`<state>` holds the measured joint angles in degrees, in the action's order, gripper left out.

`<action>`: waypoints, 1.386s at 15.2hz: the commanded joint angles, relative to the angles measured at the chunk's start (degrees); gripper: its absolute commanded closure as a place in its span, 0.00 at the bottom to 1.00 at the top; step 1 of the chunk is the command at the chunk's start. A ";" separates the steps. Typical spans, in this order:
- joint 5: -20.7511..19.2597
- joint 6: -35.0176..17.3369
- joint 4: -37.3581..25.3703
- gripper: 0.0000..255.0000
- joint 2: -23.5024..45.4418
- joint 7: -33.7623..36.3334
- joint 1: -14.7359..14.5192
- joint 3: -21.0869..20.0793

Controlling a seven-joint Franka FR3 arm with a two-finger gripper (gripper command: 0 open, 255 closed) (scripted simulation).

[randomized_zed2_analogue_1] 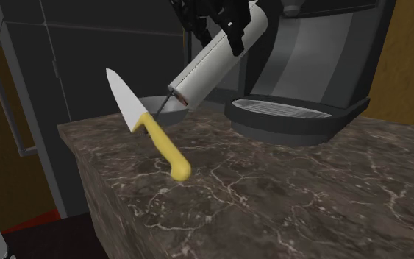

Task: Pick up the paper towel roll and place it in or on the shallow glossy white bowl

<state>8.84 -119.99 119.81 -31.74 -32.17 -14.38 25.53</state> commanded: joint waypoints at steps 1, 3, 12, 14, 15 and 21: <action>-0.04 1.37 -2.02 1.00 0.04 0.39 -0.06 -0.17; -0.03 2.78 -3.90 1.00 0.49 0.75 -0.23 -0.21; -1.37 7.29 -6.23 1.00 -2.44 5.88 0.27 -4.58; -1.98 7.68 -4.20 1.00 -5.21 8.56 0.81 -7.37; -2.17 7.92 -3.30 1.00 -6.51 9.85 1.07 -8.76; -2.29 9.97 0.69 1.00 -13.39 17.47 1.95 -16.68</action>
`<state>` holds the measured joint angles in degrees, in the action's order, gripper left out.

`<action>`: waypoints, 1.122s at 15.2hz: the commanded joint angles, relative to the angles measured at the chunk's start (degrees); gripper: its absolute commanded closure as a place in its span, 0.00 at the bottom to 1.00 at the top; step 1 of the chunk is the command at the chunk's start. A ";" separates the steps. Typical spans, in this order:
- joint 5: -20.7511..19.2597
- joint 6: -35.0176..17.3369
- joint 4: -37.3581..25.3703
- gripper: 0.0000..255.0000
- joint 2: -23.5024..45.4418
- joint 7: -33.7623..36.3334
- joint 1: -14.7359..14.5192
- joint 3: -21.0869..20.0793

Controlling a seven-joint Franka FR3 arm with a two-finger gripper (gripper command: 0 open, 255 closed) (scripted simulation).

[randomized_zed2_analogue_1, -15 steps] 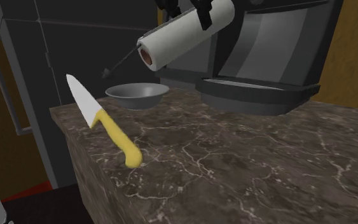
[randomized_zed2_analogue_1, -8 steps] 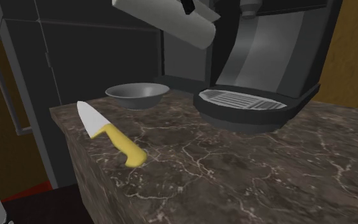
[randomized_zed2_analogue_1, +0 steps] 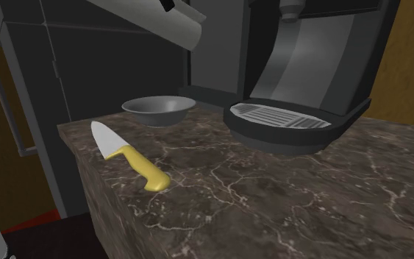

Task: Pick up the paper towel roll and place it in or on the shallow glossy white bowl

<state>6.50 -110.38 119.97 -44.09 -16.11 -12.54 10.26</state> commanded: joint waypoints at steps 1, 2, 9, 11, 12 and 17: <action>0.09 0.47 0.64 1.00 -1.28 1.71 0.13 -1.73; 0.09 -0.18 1.71 1.00 -1.69 1.60 0.19 -1.73; 0.11 -4.70 8.89 1.00 -4.28 0.83 0.55 -1.65; 0.12 -5.99 10.85 1.00 -4.95 0.60 0.64 -1.61; 0.12 -6.63 11.82 1.00 -5.26 0.48 0.69 -1.59; 0.16 -9.85 16.55 1.00 -6.72 -0.12 0.89 -1.43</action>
